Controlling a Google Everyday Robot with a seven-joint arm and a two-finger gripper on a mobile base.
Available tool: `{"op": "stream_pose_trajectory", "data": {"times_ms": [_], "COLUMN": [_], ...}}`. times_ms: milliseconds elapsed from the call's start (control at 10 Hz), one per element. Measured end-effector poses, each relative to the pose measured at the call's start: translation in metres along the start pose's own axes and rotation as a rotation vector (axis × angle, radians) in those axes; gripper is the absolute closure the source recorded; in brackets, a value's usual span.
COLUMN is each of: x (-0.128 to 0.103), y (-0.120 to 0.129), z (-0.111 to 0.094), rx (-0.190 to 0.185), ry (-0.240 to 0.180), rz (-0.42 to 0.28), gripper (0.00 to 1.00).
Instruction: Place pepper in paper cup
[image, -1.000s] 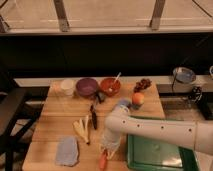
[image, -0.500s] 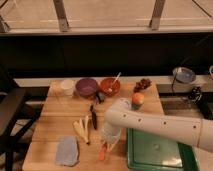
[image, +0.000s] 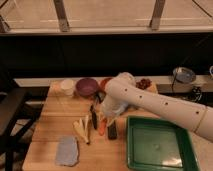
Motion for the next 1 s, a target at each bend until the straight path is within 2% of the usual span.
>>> {"op": "stream_pose_trajectory", "data": {"times_ms": [300, 400, 900, 1000], "x": [0.051, 0.056, 0.057, 0.062], "y": [-0.035, -0.036, -0.037, -0.04], "z": [-0.026, -0.029, -0.029, -0.032], "rx": [0.127, 0.138, 0.141, 0.148], "ry": [0.018, 0.021, 0.024, 0.048], "rz": [0.036, 0.043, 0.043, 0.037], "gripper": [1.0, 1.0, 1.0, 1.0]}}
